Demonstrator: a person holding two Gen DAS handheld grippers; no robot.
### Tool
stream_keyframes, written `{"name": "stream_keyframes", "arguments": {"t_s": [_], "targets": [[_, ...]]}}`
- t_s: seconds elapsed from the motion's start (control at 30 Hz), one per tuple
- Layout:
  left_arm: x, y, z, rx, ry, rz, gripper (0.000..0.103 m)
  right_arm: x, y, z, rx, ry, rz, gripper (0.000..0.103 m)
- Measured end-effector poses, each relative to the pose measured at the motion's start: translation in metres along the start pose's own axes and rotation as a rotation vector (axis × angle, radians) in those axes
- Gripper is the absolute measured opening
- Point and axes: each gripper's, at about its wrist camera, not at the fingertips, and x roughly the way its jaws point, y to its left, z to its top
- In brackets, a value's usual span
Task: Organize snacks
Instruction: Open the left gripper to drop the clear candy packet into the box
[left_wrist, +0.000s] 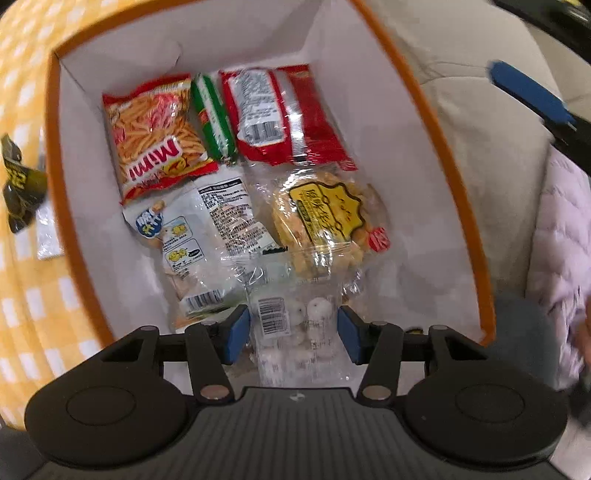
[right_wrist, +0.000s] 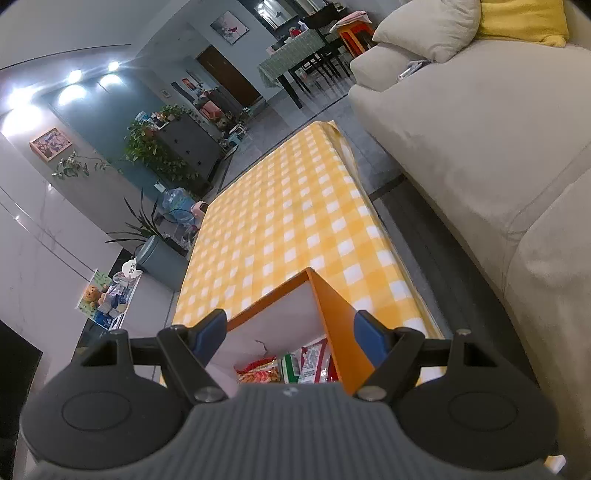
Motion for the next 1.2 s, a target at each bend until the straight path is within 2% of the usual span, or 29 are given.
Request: {"name": "stream_keyframes", "arguments": {"t_s": [0.13, 0.23, 0.33, 0.37, 0.53, 0.63, 0.83, 0.97, 1.07, 1.2], "targets": [[0.004, 0.008, 0.004, -0.085, -0.022, 0.009, 0.059, 0.001, -0.002, -0.001, 0.007, 0.011, 0.000, 0.074], [0.004, 0.012, 0.004, -0.096, -0.030, 0.022, 0.059, 0.002, -0.003, -0.001, 0.014, 0.031, 0.027, 0.074], [0.002, 0.011, 0.001, -0.080, -0.045, 0.025, 0.060, 0.005, -0.003, 0.000, -0.006, 0.096, 0.064, 0.074], [0.000, 0.009, 0.000, -0.063, -0.054, 0.036, 0.066, 0.005, -0.002, -0.001, -0.027, 0.105, 0.057, 0.074], [-0.013, 0.003, -0.008, -0.029, -0.105, 0.075, 0.080, 0.003, 0.012, -0.005, -0.165, 0.141, -0.012, 0.074], [-0.025, 0.000, -0.017, -0.006, -0.142, 0.099, 0.082, 0.005, 0.015, -0.009, -0.206, 0.166, -0.032, 0.074], [-0.053, 0.001, -0.037, 0.011, -0.216, 0.145, 0.083, 0.015, 0.028, -0.020, -0.318, 0.241, -0.137, 0.074], [-0.076, 0.008, -0.046, 0.023, -0.283, 0.189, 0.083, 0.019, 0.040, -0.031, -0.380, 0.293, -0.255, 0.074], [-0.091, 0.016, -0.055, 0.010, -0.326, 0.206, 0.083, 0.017, 0.048, -0.037, -0.394, 0.313, -0.272, 0.074], [-0.105, 0.028, -0.067, 0.004, -0.346, 0.195, 0.083, 0.016, 0.059, -0.046, -0.399, 0.351, -0.312, 0.074]]}}
